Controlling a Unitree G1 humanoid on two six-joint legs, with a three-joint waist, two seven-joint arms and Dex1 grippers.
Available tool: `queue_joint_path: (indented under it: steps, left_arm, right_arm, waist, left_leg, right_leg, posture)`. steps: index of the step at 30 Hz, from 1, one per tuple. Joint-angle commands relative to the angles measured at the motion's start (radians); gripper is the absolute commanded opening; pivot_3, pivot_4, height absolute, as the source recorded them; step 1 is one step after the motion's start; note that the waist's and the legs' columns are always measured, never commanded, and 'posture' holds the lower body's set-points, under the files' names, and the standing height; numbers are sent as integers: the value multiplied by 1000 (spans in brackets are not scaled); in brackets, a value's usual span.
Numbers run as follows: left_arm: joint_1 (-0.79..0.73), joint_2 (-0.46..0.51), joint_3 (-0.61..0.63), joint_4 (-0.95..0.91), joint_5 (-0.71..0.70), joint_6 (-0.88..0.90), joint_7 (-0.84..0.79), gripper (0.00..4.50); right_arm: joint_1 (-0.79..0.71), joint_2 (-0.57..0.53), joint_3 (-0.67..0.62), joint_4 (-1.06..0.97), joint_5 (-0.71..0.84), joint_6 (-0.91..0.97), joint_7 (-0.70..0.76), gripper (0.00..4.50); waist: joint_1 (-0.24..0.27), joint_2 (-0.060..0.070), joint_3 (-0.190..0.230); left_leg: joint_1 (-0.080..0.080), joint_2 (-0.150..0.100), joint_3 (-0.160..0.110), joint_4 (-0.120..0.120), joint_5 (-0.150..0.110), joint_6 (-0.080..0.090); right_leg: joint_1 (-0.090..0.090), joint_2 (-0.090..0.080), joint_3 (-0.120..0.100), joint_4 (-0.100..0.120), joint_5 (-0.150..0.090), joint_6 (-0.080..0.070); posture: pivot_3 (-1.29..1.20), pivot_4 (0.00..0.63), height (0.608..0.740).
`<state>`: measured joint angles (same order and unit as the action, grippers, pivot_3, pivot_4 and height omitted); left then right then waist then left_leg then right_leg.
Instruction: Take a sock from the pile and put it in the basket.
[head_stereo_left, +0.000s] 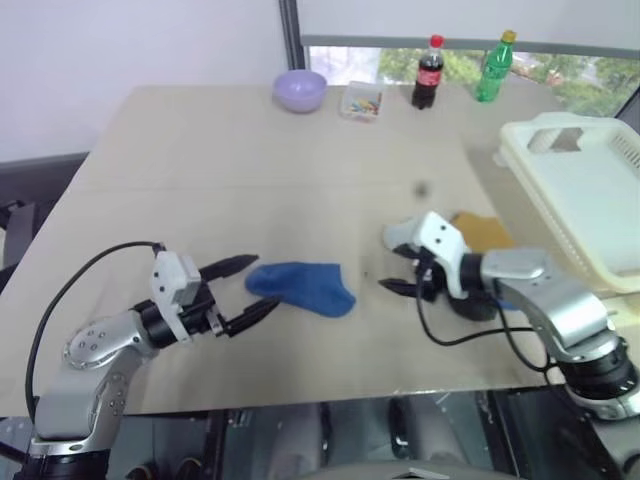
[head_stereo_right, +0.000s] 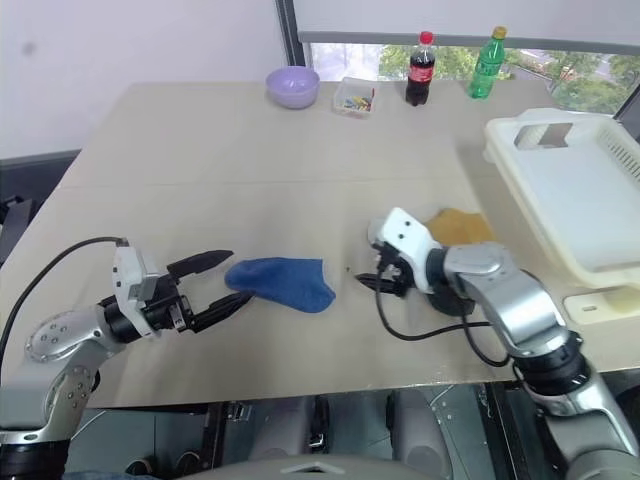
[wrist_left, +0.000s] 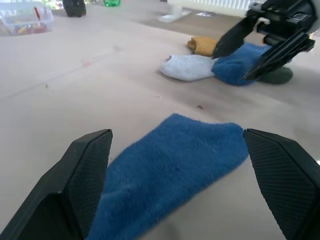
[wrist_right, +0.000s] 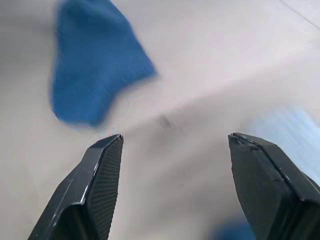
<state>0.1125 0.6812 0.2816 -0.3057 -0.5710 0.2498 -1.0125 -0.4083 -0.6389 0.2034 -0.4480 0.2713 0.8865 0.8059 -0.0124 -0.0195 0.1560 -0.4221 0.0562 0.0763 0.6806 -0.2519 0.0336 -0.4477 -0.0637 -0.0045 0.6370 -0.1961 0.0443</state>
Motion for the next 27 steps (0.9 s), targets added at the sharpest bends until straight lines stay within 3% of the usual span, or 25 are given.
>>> queue_joint_path:
  steps: [1,11,14,19,20,27]
  left_arm:
    - [-15,2,-7,6,3,-25,-16,4500]
    - [-38,1,-28,31,9,-37,-28,4500]
    - [-36,4,-26,33,6,-39,-32,4500]
    - [-34,8,-23,33,5,-34,-39,4500]
    - [-35,9,-23,35,5,-34,-40,4500]
    - [-48,7,-31,42,10,-32,-43,4500]
  right_arm:
    - [61,-91,-65,-22,-12,-58,20,3412]
    - [104,-120,-41,43,-64,-143,-20,3412]
    - [107,-114,-40,47,-77,-159,-31,2571]
    - [114,-110,-40,40,-76,-160,-38,287]
    - [114,-109,-40,38,-77,-162,-40,55]
    - [106,-108,-47,27,-71,-158,-44,55]
  waist:
    - [1,0,0]
    - [1,-2,1]
    - [1,-3,2]
    - [1,-3,2]
    - [1,-3,2]
    - [1,-3,2]
  left_leg:
    - [0,0,0,0,0,0]
    - [0,0,-1,0,0,0]
    - [-1,0,0,0,0,0]
    - [-1,0,-1,0,0,0]
    - [-1,0,-1,0,0,0]
    - [-1,0,-1,0,0,0]
  right_leg:
    - [0,0,0,0,0,0]
    - [0,1,0,0,-1,1]
    - [0,1,0,-1,-1,1]
    - [0,1,0,-1,0,1]
    - [0,1,0,-1,0,1]
    - [0,1,0,-1,0,1]
  posture:
    - [0,150,729]
    - [0,150,729]
    - [0,150,729]
    - [0,150,729]
    - [0,150,729]
    - [0,150,729]
